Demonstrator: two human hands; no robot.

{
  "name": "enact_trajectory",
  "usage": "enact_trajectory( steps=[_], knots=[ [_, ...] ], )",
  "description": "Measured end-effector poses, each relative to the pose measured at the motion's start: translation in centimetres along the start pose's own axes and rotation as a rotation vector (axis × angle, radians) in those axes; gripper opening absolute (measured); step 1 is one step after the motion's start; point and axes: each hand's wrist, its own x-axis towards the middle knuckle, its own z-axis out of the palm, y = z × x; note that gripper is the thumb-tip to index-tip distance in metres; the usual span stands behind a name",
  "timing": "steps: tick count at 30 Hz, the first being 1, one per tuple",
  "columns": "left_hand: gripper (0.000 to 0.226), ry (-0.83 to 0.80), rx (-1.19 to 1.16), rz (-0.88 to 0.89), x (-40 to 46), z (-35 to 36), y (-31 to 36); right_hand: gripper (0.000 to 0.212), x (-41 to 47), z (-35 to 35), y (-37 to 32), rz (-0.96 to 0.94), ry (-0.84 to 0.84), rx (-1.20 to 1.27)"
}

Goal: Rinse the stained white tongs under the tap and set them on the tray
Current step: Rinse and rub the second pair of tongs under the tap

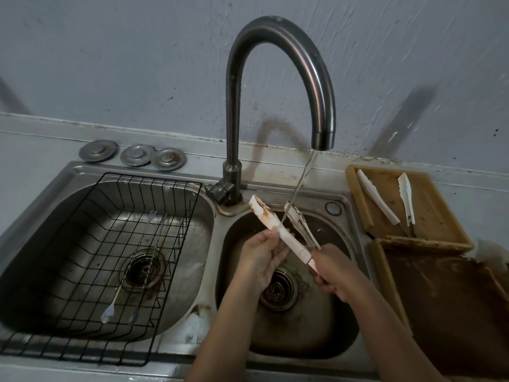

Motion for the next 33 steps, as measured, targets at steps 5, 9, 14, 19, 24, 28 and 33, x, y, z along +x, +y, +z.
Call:
enact_trajectory(
  steps=[5,9,14,19,24,28,33],
  knots=[
    [0.029,-0.029,0.046,-0.022,0.0,-0.1,0.0,0.02,-0.4,-1.2,0.5,0.041,0.014,-0.058],
    [0.033,0.046,0.037,-0.052,0.1,0.0,-0.5,0.017,-1.0,-1.3,1.1,0.059,0.017,-0.127],
    [0.023,-0.007,0.115,-0.085,-0.4,0.1,-0.8,0.02,-1.2,-1.3,1.0,0.035,0.078,-0.23],
    [0.032,0.008,0.027,-0.106,-0.6,-0.2,-0.3,0.019,-0.9,-1.6,1.5,-0.026,0.134,-0.32],
    [0.024,0.048,0.154,-0.096,-0.7,0.3,-1.2,0.017,0.1,-1.4,2.4,-0.169,0.265,-0.415],
    [0.034,0.045,0.036,-0.137,-0.6,-0.4,-0.3,0.026,0.0,-2.1,2.6,-0.15,0.255,-0.381],
    [0.037,0.058,0.01,-0.114,-0.6,-0.6,0.0,0.021,-0.3,-2.5,2.7,-0.089,0.185,-0.317]
  ],
)
